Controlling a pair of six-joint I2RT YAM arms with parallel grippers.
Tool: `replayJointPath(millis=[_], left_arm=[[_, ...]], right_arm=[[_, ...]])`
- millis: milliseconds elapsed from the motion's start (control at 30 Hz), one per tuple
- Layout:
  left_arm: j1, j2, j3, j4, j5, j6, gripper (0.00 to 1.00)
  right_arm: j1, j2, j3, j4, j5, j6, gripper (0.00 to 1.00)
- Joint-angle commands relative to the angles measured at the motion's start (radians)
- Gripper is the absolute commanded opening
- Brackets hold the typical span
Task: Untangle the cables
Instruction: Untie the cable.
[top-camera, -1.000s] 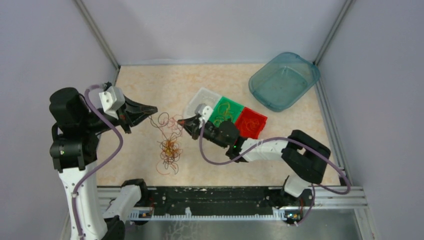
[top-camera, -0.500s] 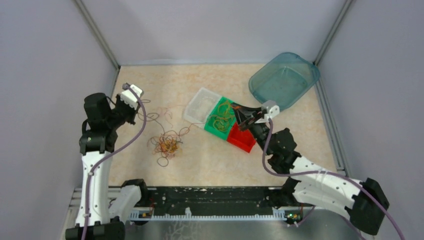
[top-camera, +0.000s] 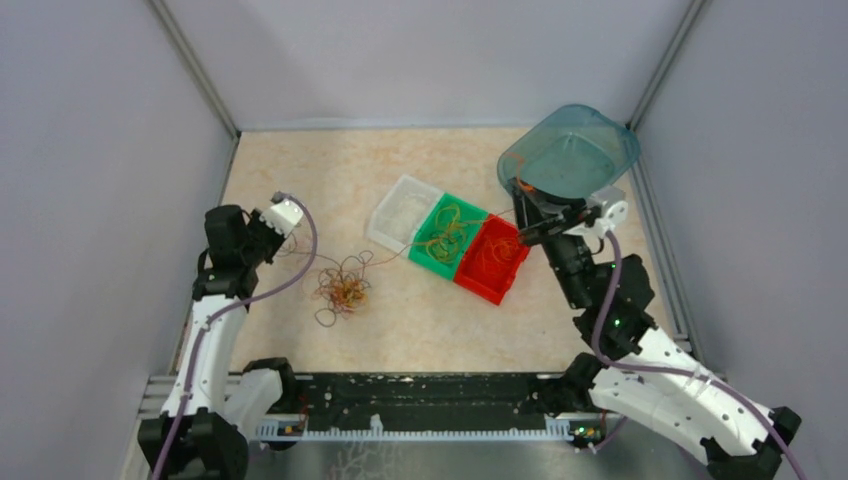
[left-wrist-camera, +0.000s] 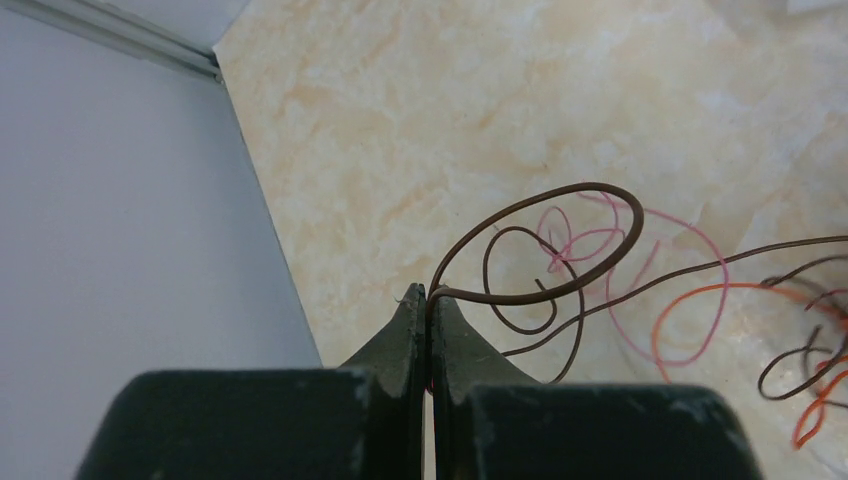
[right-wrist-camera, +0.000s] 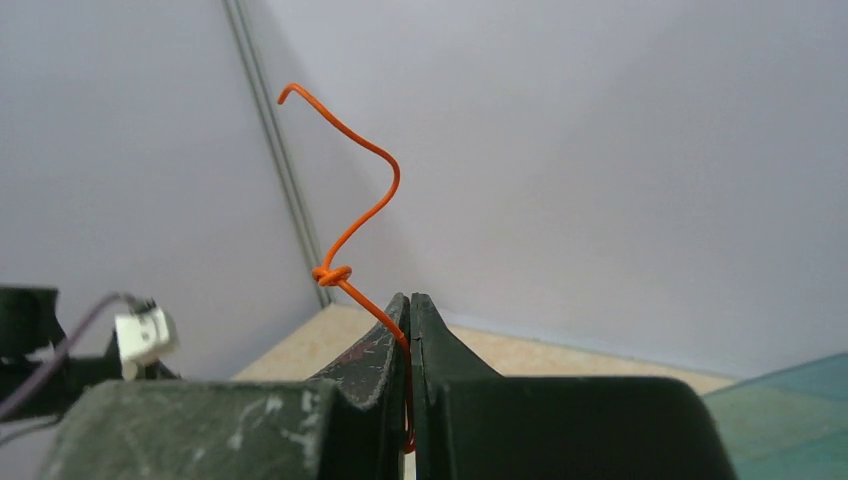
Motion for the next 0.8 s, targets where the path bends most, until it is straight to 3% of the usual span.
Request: replayJointPath(millis=[0, 300, 600, 767], left_arm=[[0.001, 0.012, -0.048, 0.099, -0.082, 0.129, 0.0], [0.111, 0.094, -0.109, 0.192, -0.13, 0.265, 0.0], [0.164, 0.123, -0.11, 0.193, -0.107, 0.274, 0.0], [0.164, 0.11, -0.042, 0.088, 0.023, 0.173, 0.0]], right_arm=[[-0.006, -0.013, 0.152, -0.019, 0.036, -0.056, 0.0], [-0.006, -0.028, 0.334, -0.028, 0.058, -0.137, 0.0], [-0.006, -0.026, 0.489, -0.062, 0.089, -0.241, 0.0], [-0.006, 0.016, 0.502, -0.122, 0.06, -0.201, 0.0]])
